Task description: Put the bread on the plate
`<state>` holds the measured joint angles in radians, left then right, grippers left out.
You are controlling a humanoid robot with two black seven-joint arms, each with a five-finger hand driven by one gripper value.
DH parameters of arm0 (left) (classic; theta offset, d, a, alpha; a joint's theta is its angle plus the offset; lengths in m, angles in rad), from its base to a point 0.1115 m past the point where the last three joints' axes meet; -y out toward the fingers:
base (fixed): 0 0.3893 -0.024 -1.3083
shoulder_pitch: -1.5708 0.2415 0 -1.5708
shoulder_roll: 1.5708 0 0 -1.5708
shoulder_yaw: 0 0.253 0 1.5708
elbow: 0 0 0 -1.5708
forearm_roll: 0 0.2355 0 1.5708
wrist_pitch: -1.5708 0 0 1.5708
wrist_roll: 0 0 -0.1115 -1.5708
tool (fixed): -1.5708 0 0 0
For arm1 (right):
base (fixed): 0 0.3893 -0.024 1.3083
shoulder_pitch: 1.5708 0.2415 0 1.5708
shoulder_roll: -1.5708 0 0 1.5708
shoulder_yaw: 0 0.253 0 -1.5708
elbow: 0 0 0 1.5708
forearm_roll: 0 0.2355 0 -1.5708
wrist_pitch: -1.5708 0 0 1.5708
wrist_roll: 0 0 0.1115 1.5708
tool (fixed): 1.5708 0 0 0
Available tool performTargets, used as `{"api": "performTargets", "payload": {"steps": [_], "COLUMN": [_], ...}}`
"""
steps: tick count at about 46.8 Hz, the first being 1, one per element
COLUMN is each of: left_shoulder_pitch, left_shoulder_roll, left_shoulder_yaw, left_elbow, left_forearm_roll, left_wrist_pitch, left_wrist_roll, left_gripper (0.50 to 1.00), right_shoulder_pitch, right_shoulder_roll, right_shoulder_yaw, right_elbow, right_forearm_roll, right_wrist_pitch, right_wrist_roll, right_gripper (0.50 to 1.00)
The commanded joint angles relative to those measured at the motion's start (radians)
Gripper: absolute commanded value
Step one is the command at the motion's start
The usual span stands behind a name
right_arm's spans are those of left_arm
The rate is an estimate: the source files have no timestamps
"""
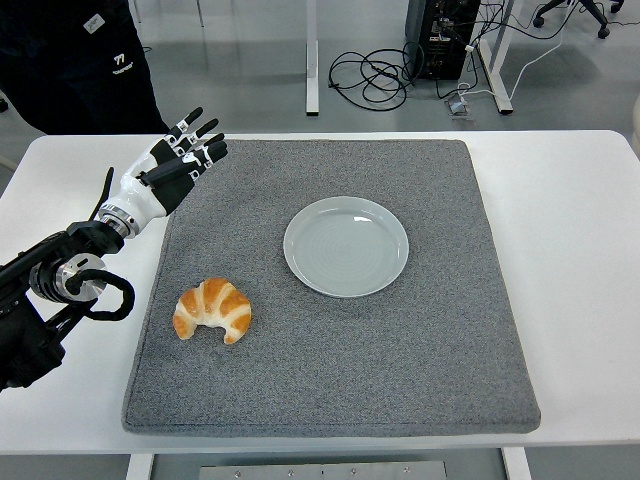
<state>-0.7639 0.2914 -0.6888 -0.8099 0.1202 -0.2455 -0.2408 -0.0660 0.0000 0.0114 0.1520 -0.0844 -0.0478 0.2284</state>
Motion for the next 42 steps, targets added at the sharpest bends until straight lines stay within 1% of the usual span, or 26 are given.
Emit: {"api": "performTargets", "payload": {"steps": [1,17,21,27,42], "left_shoulder_pitch": [0.0,0.008,0.014,0.014,0.014], "left_shoulder_roll": [0.0,-0.003,-0.005,-0.032,-0.031], "left_shoulder_yaw": [0.0,-0.005,-0.005,-0.005,-0.003], "left_elbow": [0.0,0.0,0.0,0.0,0.0], "left_forearm_roll": [0.001,-0.005,-0.013,-0.017,-0.017], "left_wrist_pitch": [0.0,0.0,0.0,0.005,0.011], "left_wrist_roll": [0.0,-0.003,-0.014,-0.031,-0.029], "left_gripper": [0.968,0.968,0.968,0.968,0.968], "right_shoulder_pitch": [0.0,0.0,0.0,0.0,0.0], "right_shoulder_roll": [0.0,0.0,0.0,0.0,0.0], "right_shoulder_yaw": [0.001,0.001,0.001,0.001,0.001], "right_elbow": [0.0,0.001,0.001,0.0,0.001], "right_forearm_roll": [0.0,0.0,0.0,0.0,0.0], "right_wrist_pitch": [0.0,0.0,0.0,0.0,0.0], "right_wrist_roll": [0.0,0.0,0.0,0.0,0.0], "right_gripper": [1.0,1.0,1.0,1.0,1.0]}}
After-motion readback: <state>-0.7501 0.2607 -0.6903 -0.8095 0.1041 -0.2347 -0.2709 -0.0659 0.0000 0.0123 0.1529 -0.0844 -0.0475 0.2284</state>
